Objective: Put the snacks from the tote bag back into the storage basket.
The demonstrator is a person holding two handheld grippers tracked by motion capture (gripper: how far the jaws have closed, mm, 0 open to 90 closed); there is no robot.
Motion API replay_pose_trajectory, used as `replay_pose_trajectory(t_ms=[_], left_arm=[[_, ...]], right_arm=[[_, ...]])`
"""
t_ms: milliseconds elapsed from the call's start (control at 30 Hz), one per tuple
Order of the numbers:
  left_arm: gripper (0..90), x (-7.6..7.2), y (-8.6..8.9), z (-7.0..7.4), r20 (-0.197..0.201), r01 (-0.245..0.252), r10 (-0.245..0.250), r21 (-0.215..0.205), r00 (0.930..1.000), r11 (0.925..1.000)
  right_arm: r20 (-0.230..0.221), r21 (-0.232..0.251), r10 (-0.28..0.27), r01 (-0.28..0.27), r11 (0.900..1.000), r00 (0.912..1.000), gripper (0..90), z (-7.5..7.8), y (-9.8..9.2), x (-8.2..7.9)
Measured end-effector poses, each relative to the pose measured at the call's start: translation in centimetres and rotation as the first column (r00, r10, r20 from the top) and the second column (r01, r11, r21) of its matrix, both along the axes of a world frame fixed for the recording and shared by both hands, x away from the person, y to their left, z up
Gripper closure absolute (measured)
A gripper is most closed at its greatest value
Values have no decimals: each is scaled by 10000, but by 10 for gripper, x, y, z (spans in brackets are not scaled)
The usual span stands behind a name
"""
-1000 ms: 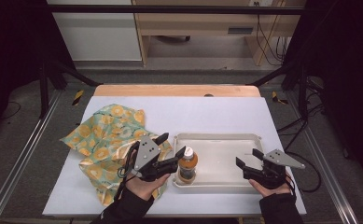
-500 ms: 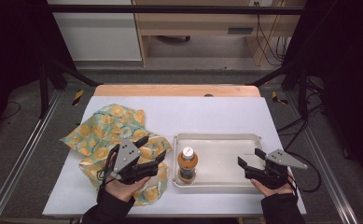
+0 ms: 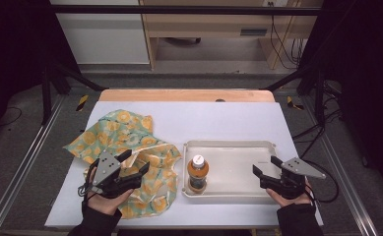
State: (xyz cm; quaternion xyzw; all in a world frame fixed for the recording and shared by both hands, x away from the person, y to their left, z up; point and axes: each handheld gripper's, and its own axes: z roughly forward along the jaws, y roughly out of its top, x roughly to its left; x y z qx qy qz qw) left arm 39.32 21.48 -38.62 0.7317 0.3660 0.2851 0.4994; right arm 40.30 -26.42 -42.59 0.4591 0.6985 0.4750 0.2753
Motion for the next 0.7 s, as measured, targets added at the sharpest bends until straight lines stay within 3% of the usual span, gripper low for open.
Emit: replay_pose_trajectory(t_ms=[467,700], left_arm=[[281,1,47,-26,-487,-818,822,104,9954,9966],[281,0,63,-31,-632,-1065,1071,127,9922,9942]], right_arm=[[-170,-133,-97,94,9999,9998,188,-5,-5,3],[-229,-173,-118,115,9998,9997,180,-6,-5,3]])
